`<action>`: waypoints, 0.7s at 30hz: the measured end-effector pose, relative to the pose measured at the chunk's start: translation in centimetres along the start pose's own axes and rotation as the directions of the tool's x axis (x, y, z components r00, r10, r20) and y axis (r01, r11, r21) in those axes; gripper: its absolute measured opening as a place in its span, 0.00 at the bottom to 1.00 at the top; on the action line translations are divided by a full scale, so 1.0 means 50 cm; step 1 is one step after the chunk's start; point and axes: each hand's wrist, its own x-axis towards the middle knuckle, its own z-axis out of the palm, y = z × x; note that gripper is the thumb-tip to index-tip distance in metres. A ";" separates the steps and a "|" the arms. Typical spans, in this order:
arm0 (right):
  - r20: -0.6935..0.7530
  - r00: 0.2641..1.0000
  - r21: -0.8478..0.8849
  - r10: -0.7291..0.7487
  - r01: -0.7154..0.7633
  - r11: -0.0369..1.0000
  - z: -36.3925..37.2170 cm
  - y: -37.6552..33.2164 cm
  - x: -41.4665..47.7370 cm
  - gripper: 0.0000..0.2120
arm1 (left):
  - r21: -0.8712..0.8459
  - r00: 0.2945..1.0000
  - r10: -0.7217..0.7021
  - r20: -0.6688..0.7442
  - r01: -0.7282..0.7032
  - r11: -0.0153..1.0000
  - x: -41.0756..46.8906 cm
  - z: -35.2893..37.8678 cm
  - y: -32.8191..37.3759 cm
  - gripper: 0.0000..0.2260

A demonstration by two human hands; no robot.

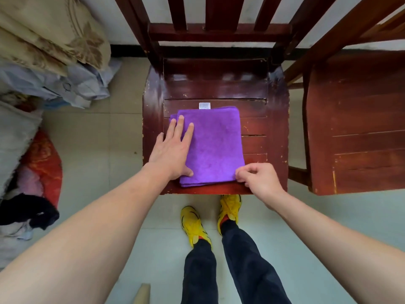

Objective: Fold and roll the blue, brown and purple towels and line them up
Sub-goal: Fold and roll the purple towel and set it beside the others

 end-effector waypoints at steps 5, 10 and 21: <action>-0.241 0.962 -0.193 -0.124 0.078 0.978 -0.009 -0.019 0.013 0.18 | -0.012 0.971 0.046 -0.236 -0.050 0.999 -0.014 -0.010 0.022 0.40; -0.185 0.978 -0.441 -0.097 0.006 0.897 0.061 -0.059 0.017 0.38 | -0.631 0.975 -0.094 -0.202 -0.056 0.773 0.011 -0.033 0.076 0.16; -0.192 0.738 -0.678 -0.647 0.377 0.631 -0.058 -0.088 0.014 0.17 | -0.831 0.889 -0.047 0.455 0.406 -0.380 0.058 -0.098 0.055 0.32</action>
